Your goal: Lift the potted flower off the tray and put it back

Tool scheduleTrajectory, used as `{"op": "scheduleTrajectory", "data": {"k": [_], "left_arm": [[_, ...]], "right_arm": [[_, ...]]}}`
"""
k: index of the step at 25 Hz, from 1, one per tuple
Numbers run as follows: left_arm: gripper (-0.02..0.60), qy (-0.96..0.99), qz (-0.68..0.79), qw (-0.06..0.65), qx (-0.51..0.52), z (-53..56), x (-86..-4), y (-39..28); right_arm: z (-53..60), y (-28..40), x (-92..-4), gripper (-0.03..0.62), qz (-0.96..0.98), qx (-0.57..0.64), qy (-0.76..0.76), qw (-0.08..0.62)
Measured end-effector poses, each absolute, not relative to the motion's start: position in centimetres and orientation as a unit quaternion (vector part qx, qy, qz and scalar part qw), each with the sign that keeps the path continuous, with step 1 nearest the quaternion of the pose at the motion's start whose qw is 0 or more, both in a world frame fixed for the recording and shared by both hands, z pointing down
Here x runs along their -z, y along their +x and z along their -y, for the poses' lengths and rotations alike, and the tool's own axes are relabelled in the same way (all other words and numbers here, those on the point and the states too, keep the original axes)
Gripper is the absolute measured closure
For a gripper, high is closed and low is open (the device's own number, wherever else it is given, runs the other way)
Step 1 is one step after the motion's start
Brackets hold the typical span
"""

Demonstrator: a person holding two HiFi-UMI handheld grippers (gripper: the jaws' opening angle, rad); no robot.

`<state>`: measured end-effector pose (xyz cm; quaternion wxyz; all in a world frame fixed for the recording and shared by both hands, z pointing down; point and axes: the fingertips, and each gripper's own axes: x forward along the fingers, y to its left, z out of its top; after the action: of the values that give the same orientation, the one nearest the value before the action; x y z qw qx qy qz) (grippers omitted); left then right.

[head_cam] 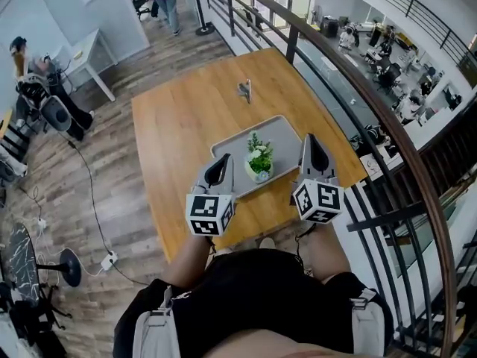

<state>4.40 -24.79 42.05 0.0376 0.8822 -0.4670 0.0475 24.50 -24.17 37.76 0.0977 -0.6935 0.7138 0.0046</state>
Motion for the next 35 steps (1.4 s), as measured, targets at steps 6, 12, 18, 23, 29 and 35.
{"op": "scheduleTrajectory", "data": {"k": [6, 12, 18, 23, 29, 35], "left_arm": [[0.569, 0.871, 0.486, 0.045, -0.055, 25.8, -43.1, 0.5], [0.569, 0.864, 0.499, 0.048, -0.043, 26.4, -42.9, -1.6], [0.569, 0.857, 0.511, 0.052, -0.039, 26.5, -42.8, -2.7], [0.569, 0.853, 0.518, 0.051, -0.037, 26.5, -42.9, -3.2], [0.569, 0.849, 0.524, 0.056, -0.038, 26.5, -43.2, -3.5], [0.569, 0.845, 0.53, 0.057, -0.041, 26.8, -43.3, -3.7]], "right_arm": [[26.0, 22.1, -37.4, 0.557, -0.714, -0.014, -0.689, 0.121], [28.0, 18.6, -37.3, 0.199, -0.734, -0.035, -0.67, 0.106], [29.8, 16.6, -38.8, 0.014, -0.746, -0.032, -0.662, 0.066], [30.7, 16.5, -40.4, 0.014, -0.741, -0.019, -0.668, 0.061], [32.1, 15.7, -44.9, 0.016, -0.739, -0.002, -0.673, 0.015], [33.1, 15.0, -49.7, 0.016, -0.739, 0.029, -0.672, -0.028]]}}
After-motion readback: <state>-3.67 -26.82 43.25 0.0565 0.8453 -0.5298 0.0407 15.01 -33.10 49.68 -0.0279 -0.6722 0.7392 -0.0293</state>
